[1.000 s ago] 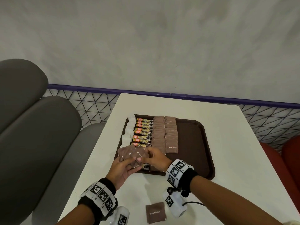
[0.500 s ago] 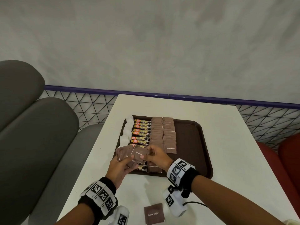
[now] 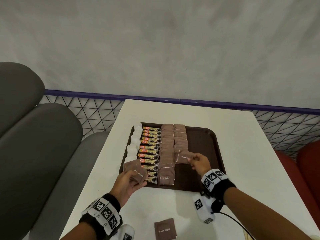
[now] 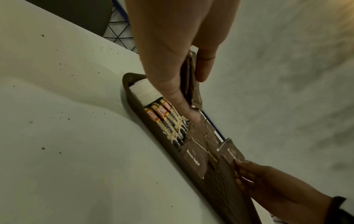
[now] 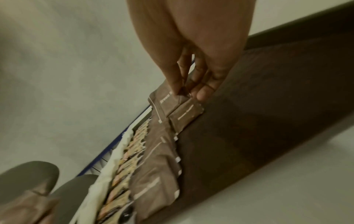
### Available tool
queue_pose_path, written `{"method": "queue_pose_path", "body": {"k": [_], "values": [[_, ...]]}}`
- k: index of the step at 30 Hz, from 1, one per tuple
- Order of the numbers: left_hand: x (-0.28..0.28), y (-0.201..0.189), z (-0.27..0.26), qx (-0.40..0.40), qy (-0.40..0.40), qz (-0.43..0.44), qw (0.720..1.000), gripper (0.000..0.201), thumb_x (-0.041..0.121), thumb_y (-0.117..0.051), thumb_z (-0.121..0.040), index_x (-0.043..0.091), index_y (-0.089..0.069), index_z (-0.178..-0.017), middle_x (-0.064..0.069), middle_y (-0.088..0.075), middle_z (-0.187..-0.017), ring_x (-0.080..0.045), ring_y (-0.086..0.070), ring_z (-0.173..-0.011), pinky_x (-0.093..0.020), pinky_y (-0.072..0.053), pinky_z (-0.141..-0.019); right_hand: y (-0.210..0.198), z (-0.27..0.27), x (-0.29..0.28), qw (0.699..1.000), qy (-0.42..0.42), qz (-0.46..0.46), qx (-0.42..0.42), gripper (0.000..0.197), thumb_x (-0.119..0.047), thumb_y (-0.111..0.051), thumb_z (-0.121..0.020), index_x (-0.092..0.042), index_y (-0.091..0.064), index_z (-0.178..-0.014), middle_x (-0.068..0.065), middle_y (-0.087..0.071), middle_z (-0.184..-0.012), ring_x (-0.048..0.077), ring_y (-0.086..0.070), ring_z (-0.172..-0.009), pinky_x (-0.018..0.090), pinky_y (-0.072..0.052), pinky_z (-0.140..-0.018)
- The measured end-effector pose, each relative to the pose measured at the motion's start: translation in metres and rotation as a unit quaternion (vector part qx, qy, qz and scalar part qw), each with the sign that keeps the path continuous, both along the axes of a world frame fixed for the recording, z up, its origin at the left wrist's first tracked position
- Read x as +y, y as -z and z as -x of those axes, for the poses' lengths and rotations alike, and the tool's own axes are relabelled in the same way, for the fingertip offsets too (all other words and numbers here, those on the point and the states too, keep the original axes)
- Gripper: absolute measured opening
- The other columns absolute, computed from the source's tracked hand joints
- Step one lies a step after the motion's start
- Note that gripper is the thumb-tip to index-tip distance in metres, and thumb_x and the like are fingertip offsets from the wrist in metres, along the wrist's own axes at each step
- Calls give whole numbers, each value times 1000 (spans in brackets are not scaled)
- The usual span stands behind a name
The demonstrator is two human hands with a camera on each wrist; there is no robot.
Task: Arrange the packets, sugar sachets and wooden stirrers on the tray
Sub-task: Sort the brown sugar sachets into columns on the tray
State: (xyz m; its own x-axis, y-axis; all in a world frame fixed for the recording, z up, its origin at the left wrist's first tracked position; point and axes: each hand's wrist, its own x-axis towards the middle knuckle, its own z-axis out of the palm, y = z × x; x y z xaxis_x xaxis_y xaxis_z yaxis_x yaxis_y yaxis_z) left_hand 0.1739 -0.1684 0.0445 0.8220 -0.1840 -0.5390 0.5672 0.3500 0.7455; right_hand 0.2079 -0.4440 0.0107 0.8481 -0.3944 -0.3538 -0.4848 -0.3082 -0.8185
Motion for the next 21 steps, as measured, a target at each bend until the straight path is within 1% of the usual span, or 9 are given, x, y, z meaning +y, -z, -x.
{"method": "queue_pose_path", "body": {"k": [2, 3, 7, 9, 11, 13, 17, 19, 21], "values": [[1, 3, -1, -2, 1, -26, 1000, 21, 4, -47, -93, 14, -55, -110, -18, -66, -105, -30, -62, -100, -41, -51, -87, 3, -3, -5, 999, -16, 41, 15, 13, -7, -63, -83, -15, -55, -78, 9, -60, -86, 22, -56, -80, 36, -49, -79], [1, 4, -1, -3, 3, -37, 999, 21, 6, -49, -93, 17, -55, -110, -16, -66, -106, -30, -61, -102, -40, -50, -88, 4, -5, -6, 998, -23, 51, 20, 10, -7, -64, -83, -14, -56, -81, 8, -60, -87, 22, -56, -82, 35, -47, -81], [0, 5, -2, -12, 8, -52, 999, 21, 8, -55, -91, 21, -56, -108, -12, -65, -108, -27, -59, -104, -34, -49, -84, 10, -11, 1, 994, -39, 93, 50, 11, -9, -66, -82, -7, -63, -92, 9, -61, -90, 21, -55, -85, 25, -39, -75], [1, 5, -3, -18, 4, -42, 999, 24, 6, -57, -90, 18, -56, -111, -13, -66, -109, -27, -61, -103, -34, -50, -83, 13, -14, 6, 992, -26, 109, 56, 8, -9, -66, -81, -13, -59, -79, 15, -66, -97, 27, -61, -90, 27, -43, -75], [3, 6, -4, -23, -1, -34, 999, 27, 4, -58, -88, 17, -55, -111, -15, -66, -109, -29, -62, -102, -36, -52, -84, 19, -18, 8, 991, -13, 122, 59, 27, -8, -66, -81, -21, -49, -64, 17, -67, -99, 31, -62, -94, 29, -47, -77], [5, 7, -5, -24, -5, -23, 999, 30, 1, -58, -87, 15, -55, -112, -16, -66, -110, -29, -63, -102, -36, -55, -83, 20, -18, 10, 989, -7, 134, 60, 34, -6, -64, -81, -25, -45, -61, 16, -67, -98, 30, -63, -94, 30, -47, -77], [5, 9, -6, -11, -13, 1, 1000, 29, -6, -51, -88, 11, -54, -112, -19, -67, -106, -29, -66, -94, -33, -58, -74, 21, -18, 11, 988, -10, 142, 54, 33, -3, -63, -81, -24, -44, -62, 12, -63, -89, 30, -63, -93, 33, -50, -79], [4, 8, -6, -10, -12, 3, 1000, 28, -7, -49, -89, 10, -55, -110, -19, -68, -103, -30, -66, -92, -33, -59, -73, 22, -17, 11, 990, -2, 133, 45, 30, -3, -65, -79, -22, -46, -66, 13, -64, -92, 29, -62, -93, 36, -52, -83], [3, 7, -4, -17, -2, -2, 1000, 30, -7, -51, -88, 12, -55, -111, -17, -68, -106, -30, -66, -96, -35, -59, -76, 21, -15, 10, 991, 10, 128, 31, 21, -4, -69, -77, -15, -52, -83, 16, -62, -102, 28, -59, -96, 38, -50, -86]]}}
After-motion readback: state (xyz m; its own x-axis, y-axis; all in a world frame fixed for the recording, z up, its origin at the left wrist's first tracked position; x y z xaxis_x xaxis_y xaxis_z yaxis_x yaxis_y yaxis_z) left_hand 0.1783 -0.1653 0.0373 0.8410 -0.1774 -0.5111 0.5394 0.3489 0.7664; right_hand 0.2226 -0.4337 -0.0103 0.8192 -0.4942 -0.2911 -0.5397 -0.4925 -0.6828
